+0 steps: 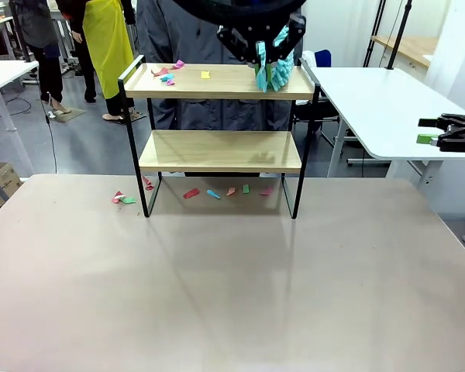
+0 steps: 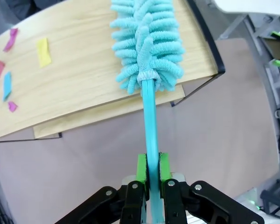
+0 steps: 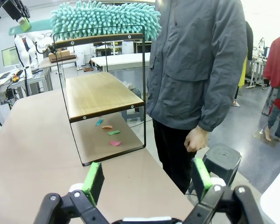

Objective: Clean the shelf.
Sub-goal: Clean the specific section of the Shelf indicated by the human with the Duster.

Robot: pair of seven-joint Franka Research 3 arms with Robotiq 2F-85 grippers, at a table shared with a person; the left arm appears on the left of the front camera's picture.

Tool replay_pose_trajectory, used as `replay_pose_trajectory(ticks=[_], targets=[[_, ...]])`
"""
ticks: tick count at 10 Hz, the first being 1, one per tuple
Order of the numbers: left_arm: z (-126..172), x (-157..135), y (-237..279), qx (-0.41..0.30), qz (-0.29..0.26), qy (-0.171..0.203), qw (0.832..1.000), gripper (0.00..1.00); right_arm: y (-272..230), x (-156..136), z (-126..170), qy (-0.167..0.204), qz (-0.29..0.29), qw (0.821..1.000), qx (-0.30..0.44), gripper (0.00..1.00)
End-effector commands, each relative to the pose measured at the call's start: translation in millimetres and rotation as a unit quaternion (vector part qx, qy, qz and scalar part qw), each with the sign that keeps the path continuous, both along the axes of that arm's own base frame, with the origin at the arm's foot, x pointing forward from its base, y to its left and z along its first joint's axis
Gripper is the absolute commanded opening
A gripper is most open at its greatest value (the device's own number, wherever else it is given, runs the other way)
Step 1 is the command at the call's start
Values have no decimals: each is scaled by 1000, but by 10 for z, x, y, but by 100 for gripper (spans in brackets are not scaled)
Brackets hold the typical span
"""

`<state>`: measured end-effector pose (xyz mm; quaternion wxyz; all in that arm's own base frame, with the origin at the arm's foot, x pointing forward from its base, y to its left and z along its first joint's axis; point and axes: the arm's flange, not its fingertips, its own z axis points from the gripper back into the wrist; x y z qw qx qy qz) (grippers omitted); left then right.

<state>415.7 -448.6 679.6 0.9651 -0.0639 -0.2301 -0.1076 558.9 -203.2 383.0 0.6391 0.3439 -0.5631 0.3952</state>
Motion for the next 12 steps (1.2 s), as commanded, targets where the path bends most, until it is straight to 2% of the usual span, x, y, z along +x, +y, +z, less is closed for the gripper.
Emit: replay_pose_trajectory(ticks=[1,5,9,12], targets=[[75,-19,28,-4,2,-5,1000,13,23,10,29,-3,1,1000,0,100],[35,1,-5,-3,0,-2,1000,13,23,10,29,-3,1,1000,0,100],[115,-147,383,38,53,27,998,13,23,10,29,-3,1,1000,0,100],[116,-260,743,95,109,45,988,13,23,10,29,-3,1,1000,0,100]])
